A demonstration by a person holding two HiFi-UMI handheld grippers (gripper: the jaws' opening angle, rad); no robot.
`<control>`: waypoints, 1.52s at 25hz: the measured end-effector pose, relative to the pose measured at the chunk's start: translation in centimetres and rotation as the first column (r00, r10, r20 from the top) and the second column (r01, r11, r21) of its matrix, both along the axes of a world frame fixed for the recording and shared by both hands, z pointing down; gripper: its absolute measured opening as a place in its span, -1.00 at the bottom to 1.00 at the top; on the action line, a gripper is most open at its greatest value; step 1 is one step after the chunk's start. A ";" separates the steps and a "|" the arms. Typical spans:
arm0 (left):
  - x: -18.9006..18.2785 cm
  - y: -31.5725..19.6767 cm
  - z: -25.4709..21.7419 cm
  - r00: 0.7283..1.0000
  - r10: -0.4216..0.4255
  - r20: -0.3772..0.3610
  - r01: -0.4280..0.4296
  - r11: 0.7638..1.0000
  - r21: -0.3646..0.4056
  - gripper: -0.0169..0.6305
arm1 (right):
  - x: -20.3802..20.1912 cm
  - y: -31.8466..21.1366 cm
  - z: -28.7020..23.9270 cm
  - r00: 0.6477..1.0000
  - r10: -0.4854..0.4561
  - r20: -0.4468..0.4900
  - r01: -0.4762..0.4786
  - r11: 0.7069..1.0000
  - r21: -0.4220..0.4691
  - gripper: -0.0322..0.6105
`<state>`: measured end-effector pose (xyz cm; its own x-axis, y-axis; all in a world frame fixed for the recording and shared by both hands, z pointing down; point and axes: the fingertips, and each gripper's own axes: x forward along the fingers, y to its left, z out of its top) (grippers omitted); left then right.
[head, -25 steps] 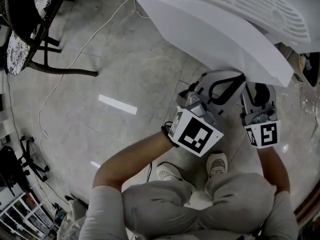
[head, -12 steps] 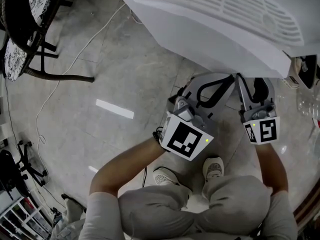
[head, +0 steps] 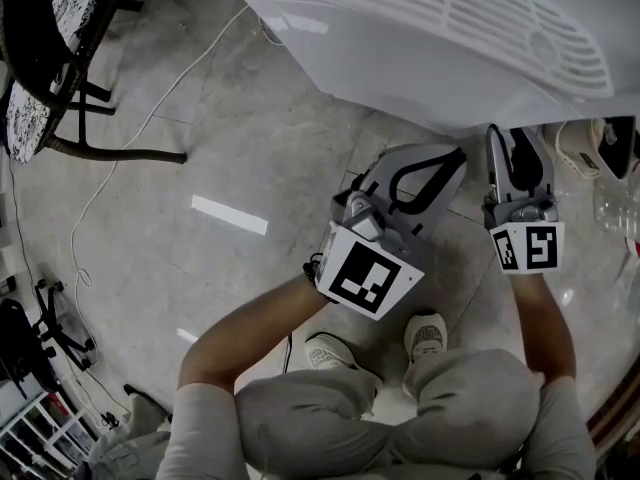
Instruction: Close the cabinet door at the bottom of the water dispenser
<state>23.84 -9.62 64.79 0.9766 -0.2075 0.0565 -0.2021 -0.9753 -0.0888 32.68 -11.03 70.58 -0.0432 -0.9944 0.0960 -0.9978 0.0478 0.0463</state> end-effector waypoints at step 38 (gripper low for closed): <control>-19.0 -6.2 0.3 0.926 -0.370 0.078 0.370 0.929 0.008 -0.92 | -4.0 4.6 -7.3 0.998 -0.051 -0.046 0.054 0.997 0.047 -0.82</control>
